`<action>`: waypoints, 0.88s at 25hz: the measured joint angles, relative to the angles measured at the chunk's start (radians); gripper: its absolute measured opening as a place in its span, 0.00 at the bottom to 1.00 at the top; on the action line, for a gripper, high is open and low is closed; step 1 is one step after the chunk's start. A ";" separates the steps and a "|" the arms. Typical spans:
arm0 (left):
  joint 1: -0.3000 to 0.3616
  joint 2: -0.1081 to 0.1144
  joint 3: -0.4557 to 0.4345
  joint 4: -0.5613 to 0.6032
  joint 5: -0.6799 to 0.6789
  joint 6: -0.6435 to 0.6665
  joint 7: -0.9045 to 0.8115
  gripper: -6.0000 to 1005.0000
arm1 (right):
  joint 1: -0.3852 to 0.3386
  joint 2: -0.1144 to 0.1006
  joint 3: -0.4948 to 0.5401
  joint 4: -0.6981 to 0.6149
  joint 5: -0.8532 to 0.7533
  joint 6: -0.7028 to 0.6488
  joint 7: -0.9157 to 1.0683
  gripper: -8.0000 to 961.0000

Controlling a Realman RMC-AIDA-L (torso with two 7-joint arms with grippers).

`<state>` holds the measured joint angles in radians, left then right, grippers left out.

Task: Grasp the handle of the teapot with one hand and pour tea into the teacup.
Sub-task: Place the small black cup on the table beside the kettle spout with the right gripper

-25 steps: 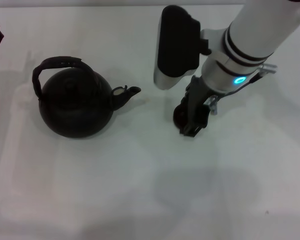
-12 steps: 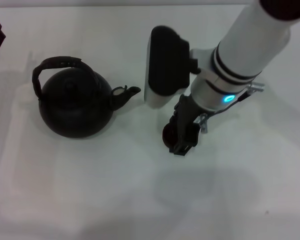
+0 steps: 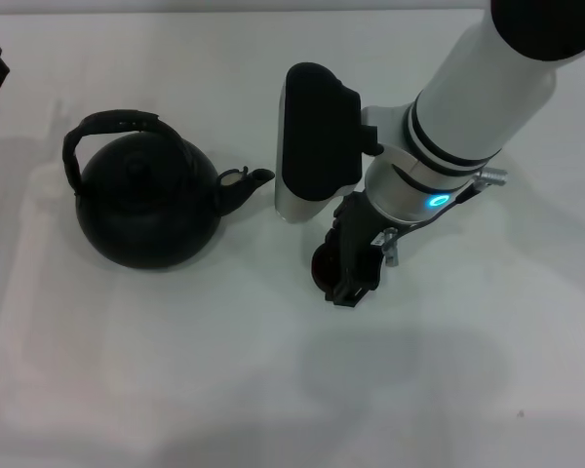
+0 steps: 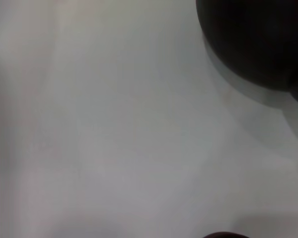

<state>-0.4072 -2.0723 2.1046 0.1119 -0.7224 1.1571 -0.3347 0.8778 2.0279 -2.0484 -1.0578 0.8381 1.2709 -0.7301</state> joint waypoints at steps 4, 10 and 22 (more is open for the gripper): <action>-0.001 0.000 0.000 0.000 0.000 0.000 0.002 0.89 | -0.001 0.000 -0.001 0.000 0.006 -0.001 0.000 0.76; -0.002 0.002 0.000 0.000 0.000 0.000 0.003 0.89 | -0.001 0.000 0.006 0.000 0.007 -0.003 0.001 0.76; -0.002 0.001 0.000 0.000 0.000 0.001 0.003 0.89 | -0.001 0.000 0.007 -0.001 0.002 -0.013 0.001 0.78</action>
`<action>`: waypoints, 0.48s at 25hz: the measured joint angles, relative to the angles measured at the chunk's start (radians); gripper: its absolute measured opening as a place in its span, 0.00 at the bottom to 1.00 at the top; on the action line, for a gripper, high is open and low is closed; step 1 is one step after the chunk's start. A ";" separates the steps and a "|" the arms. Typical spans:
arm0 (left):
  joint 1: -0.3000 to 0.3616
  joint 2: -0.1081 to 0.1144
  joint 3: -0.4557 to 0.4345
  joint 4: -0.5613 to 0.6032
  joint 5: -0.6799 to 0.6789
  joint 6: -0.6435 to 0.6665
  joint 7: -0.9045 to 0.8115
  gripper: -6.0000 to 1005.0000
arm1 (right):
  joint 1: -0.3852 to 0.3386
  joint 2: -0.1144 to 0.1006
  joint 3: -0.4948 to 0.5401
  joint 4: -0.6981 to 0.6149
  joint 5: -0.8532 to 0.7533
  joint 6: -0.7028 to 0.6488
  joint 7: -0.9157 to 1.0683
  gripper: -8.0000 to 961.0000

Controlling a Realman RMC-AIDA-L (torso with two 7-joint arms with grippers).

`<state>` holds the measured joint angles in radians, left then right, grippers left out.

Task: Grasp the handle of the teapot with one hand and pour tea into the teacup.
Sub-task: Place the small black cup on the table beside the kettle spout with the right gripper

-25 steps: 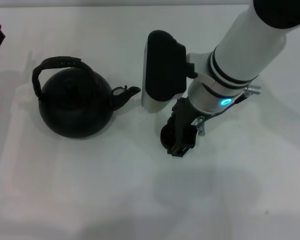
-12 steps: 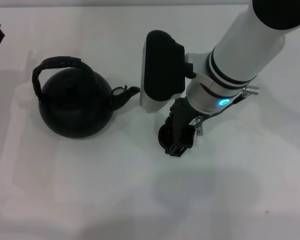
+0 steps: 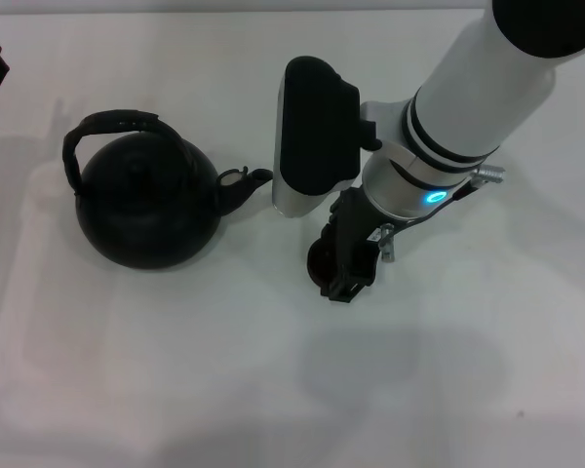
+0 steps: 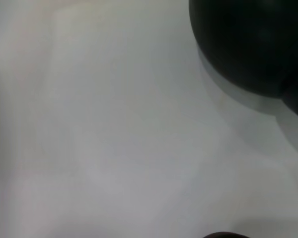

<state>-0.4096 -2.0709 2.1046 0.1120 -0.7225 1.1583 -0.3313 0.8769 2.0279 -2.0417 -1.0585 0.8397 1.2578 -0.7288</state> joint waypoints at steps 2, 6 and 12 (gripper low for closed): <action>0.000 0.000 0.000 0.000 0.000 0.000 0.000 0.89 | -0.001 0.000 0.000 0.001 0.000 -0.003 0.000 0.79; 0.000 0.000 0.000 0.000 0.002 0.001 0.000 0.89 | -0.001 0.000 0.000 0.007 -0.001 -0.003 0.000 0.81; 0.002 0.000 0.000 0.000 0.002 0.001 0.000 0.89 | -0.005 0.000 0.001 0.005 -0.001 -0.013 0.000 0.85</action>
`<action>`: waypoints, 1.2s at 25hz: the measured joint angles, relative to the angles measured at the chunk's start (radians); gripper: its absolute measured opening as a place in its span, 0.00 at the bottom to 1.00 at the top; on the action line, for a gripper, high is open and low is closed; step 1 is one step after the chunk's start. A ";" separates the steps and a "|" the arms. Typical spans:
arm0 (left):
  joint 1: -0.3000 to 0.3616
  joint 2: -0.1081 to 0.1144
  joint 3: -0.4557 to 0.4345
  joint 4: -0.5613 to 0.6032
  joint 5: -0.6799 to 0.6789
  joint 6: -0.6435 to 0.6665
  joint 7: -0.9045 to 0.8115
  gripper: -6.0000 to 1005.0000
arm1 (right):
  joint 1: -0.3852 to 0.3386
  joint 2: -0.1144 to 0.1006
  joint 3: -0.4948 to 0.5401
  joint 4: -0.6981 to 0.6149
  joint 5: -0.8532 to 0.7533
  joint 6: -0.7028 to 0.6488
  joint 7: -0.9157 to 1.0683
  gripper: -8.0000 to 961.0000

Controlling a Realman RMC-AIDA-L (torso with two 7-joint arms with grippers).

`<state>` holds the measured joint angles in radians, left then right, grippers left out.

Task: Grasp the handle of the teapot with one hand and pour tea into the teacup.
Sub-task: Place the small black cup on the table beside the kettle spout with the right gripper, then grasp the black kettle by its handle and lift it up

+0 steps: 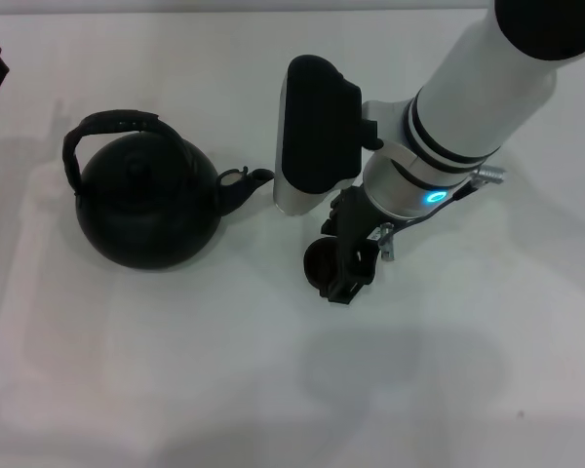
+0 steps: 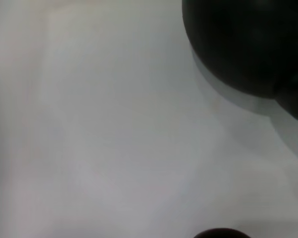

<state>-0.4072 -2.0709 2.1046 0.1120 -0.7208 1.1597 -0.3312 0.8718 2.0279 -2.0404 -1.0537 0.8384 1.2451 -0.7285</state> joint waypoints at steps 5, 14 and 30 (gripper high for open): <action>-0.001 0.000 0.000 0.000 0.000 0.000 0.000 0.89 | -0.019 0.000 0.014 -0.010 0.004 -0.004 -0.001 0.87; -0.003 0.000 0.000 0.000 0.000 0.000 0.000 0.89 | -0.071 -0.002 0.089 -0.032 0.043 -0.002 -0.046 0.87; 0.000 0.000 0.000 -0.004 0.000 0.000 0.000 0.89 | -0.171 -0.009 0.410 0.006 0.151 0.038 -0.223 0.87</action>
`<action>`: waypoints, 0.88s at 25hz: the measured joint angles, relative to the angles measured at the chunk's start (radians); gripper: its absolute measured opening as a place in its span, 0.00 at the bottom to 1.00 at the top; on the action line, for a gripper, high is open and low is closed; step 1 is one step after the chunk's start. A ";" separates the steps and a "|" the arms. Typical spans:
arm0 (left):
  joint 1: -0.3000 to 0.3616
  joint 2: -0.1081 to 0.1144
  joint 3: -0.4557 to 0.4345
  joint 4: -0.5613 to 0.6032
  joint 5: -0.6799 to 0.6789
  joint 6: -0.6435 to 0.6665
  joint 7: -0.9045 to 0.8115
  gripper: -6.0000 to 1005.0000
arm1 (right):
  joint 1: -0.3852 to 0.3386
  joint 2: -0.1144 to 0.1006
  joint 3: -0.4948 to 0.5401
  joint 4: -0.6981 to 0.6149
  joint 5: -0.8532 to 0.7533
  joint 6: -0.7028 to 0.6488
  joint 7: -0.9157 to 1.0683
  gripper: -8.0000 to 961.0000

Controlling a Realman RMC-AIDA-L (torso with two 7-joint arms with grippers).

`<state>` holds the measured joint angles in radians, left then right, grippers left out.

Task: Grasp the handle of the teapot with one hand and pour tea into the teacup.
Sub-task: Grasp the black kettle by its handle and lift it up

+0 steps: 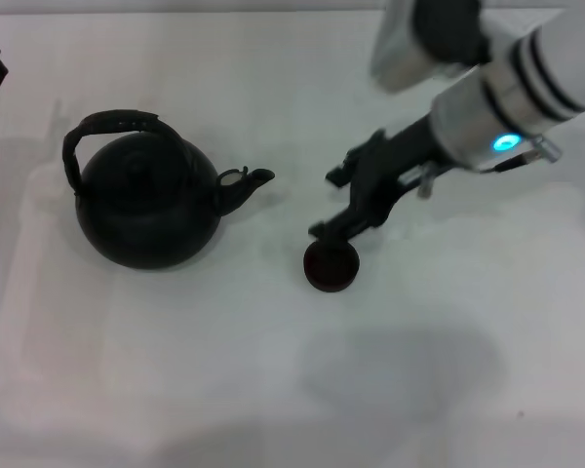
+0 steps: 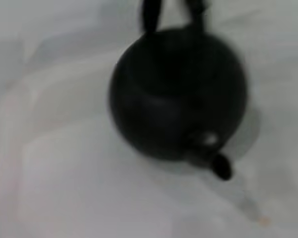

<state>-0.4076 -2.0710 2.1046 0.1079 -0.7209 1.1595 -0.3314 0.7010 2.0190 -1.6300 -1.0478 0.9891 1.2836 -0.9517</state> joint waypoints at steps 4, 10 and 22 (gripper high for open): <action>0.001 0.000 0.000 0.000 0.000 0.000 0.000 0.89 | -0.031 -0.001 0.139 0.044 0.086 -0.015 -0.075 0.87; 0.003 0.000 0.000 -0.002 0.000 0.000 0.000 0.89 | -0.042 -0.001 0.416 0.256 0.304 -0.086 -0.260 0.87; 0.049 0.000 0.000 -0.005 0.010 0.076 -0.007 0.89 | -0.109 0.009 0.654 0.712 1.110 -0.386 -1.164 0.87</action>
<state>-0.3583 -2.0706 2.1046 0.1029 -0.7112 1.2359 -0.3388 0.5921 2.0277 -0.9756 -0.3354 2.0993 0.8980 -2.1156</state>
